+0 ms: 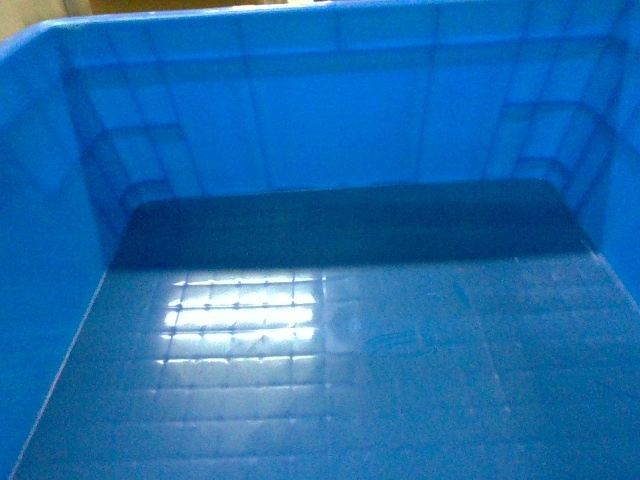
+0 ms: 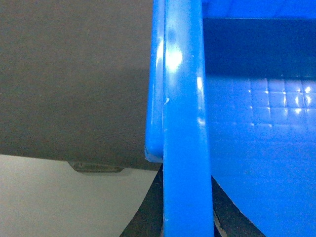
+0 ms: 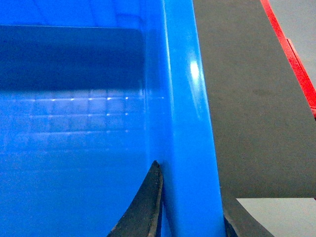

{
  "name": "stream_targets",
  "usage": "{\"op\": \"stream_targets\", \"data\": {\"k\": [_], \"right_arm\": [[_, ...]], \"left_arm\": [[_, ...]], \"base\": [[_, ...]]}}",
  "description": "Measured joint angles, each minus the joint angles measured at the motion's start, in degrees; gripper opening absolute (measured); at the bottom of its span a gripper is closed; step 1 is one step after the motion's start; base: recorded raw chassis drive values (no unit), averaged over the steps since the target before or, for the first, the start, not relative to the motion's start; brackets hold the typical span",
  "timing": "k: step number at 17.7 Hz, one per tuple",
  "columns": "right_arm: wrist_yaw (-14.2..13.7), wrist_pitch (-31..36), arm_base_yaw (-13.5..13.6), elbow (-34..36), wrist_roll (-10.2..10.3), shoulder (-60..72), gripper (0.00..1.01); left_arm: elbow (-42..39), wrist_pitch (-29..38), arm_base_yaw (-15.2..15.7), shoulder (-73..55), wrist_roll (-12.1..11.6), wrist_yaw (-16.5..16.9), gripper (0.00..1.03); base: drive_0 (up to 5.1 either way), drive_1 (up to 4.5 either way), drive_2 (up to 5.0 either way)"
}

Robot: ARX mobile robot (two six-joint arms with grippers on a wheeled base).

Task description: Place box next to blue box on left shelf

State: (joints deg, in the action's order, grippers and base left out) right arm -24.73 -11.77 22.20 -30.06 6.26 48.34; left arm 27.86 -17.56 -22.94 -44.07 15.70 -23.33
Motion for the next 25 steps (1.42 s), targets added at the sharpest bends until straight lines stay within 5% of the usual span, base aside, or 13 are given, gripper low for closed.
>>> {"op": "stream_targets", "data": {"k": [2, 4, 25], "right_arm": [[-4.1, -1.5, 3.8, 0.2, 0.6, -6.5, 0.15], [-9.6, -0.5, 7.1, 0.2, 0.5, -9.4, 0.15], [-9.3, -1.0, 7.1, -0.1, 0.3, -9.1, 0.15]], "left_arm": [[-0.2, -1.6, -2.1, 7.8, -0.8, -3.6, 0.06], [-0.2, 2.4, -6.3, 10.7, -4.1, -8.8, 0.07], [-0.2, 2.4, -6.5, 10.7, -4.6, -9.5, 0.07]], "base": [[0.0, 0.0, 0.0], [0.0, 0.0, 0.0], [-0.2, -0.23, -0.2]]}}
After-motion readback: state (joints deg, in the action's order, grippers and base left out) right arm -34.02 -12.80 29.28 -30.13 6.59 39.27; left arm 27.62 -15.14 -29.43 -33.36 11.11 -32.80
